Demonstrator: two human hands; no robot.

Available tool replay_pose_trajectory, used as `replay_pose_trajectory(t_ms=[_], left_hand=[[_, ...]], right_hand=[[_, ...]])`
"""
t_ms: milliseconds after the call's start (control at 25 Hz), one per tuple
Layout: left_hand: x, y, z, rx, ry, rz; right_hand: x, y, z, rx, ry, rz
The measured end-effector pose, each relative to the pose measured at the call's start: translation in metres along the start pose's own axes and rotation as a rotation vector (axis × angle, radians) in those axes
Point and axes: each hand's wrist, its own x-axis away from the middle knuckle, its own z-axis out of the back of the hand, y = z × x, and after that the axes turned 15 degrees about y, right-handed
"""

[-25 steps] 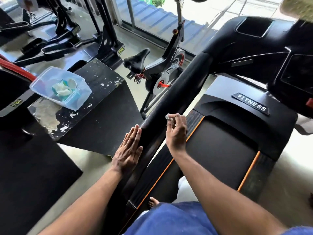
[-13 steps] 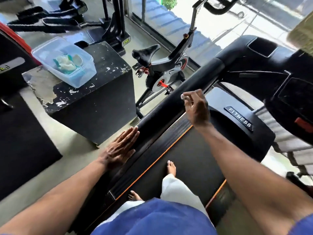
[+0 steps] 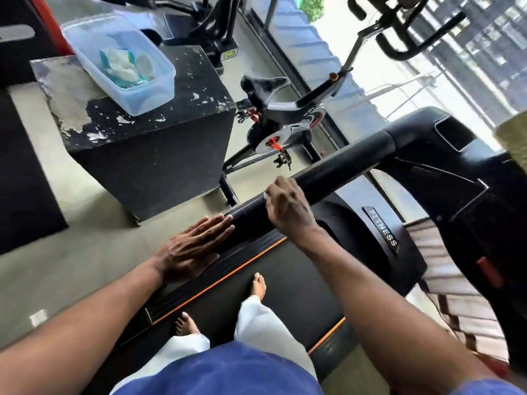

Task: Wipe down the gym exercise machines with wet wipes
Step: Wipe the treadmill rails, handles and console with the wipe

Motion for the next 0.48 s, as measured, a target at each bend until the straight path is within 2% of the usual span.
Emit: replay_pose_trajectory(t_ms=[80,120,160,360,480], left_hand=[[-0.001,0.0,0.0,-0.009,-0.038,-0.019],[-0.005,0.002,0.004,-0.023,-0.052,0.005],[-0.003,0.001,0.0,-0.027,-0.032,-0.004],[-0.002,-0.001,-0.003,0.005,-0.016,0.007],[-0.001,-0.003,-0.006,-0.011,-0.002,-0.025]], right_hand=[[0.002,-0.023,-0.001,-0.03,-0.25,0.201],[-0.008,-0.019,0.001,-0.002,-0.324,0.269],[-0.029,-0.001,0.003,0.071,-0.33,0.259],[-0.096,0.129,0.034,0.467,-0.31,-0.042],[-0.09,0.122,0.028,0.358,-0.285,-0.129]])
